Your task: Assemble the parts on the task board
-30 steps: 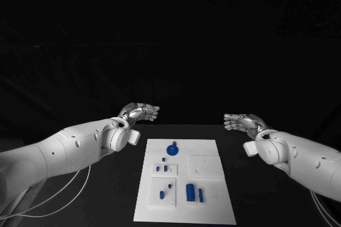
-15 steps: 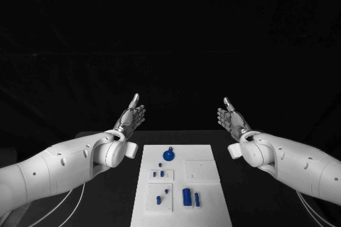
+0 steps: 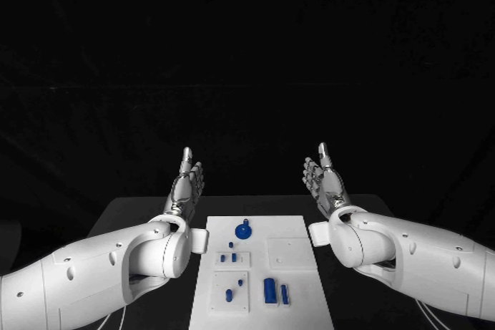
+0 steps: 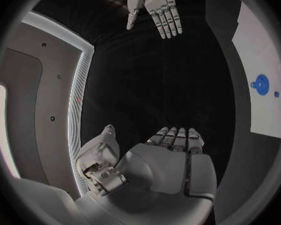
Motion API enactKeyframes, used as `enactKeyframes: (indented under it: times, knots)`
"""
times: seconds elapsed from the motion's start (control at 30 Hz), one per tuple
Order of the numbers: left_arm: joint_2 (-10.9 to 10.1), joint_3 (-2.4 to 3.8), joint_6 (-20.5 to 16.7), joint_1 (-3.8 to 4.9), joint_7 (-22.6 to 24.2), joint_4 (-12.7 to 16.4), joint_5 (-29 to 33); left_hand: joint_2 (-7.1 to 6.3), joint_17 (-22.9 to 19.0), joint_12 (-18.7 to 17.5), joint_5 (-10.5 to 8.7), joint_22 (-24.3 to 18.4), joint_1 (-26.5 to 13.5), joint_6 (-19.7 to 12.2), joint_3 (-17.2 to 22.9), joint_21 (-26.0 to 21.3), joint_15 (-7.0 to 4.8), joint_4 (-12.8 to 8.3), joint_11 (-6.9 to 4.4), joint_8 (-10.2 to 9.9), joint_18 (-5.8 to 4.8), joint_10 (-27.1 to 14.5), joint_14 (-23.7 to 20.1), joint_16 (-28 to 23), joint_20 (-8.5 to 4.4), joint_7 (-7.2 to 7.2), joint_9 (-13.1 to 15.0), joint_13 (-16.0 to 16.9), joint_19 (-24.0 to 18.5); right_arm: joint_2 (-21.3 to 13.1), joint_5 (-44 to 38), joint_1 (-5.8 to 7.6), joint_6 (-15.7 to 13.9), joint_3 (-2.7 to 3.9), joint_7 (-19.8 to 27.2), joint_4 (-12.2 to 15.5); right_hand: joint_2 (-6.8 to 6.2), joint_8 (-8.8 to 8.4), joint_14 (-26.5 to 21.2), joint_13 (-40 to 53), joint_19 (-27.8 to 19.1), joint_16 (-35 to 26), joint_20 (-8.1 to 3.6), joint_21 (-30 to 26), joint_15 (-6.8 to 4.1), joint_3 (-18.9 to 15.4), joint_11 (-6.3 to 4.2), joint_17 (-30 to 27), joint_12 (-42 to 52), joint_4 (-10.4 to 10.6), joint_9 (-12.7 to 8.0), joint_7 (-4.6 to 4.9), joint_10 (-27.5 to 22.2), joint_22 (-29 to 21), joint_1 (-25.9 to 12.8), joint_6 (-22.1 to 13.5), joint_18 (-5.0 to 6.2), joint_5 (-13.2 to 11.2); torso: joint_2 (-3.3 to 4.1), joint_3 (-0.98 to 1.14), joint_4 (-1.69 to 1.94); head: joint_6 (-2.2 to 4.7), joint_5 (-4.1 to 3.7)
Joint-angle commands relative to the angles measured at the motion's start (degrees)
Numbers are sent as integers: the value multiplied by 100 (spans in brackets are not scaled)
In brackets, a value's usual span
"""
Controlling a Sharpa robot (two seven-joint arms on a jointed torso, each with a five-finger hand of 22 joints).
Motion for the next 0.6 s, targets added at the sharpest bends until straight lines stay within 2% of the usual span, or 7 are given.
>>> enactKeyframes:
  times: [0.03,0.17,0.6]
  knots:
    - [-9,12,-531,-8,359,61,188,-2,-5,-38,-26,-11,-41,-29,-17,-20,-6,-1,0,-17,-88,-30,-25,-20,1,1,-11,-6,-20,-65,423,-21,-816,-10,538,235,0,-20,-27,-6,-30,-20,-1,-20,-2,-33,0,-8,-19,-8,-6,1,-21,-8,-33,-25,-79,-20,-5,-2,3,0,-1]
    - [-9,12,-531,-8,359,61,188,-2,-5,-38,-26,-11,-41,-29,-17,-20,-6,-1,0,-17,-88,-30,-25,-20,1,1,-11,-6,-20,-106,482,-31,-939,-19,600,378,0,-20,-27,-6,-30,-20,-1,-20,-2,-33,0,-8,-19,-8,-6,1,-21,-8,-33,-25,-79,-20,-5,-2,3,0,-1]
    - [-9,12,-531,-8,359,61,188,-2,-5,-38,-26,-11,-41,-29,-17,-20,-6,-1,0,-17,-88,-30,-25,-20,1,1,-11,-6,-20,-106,483,-31,-941,-19,601,380,0,-20,-27,-6,-30,-20,-1,-20,-2,-33,0,-8,-19,-8,-6,1,-21,-8,-33,-25,-79,-20,-5,-2,3,0,-1]
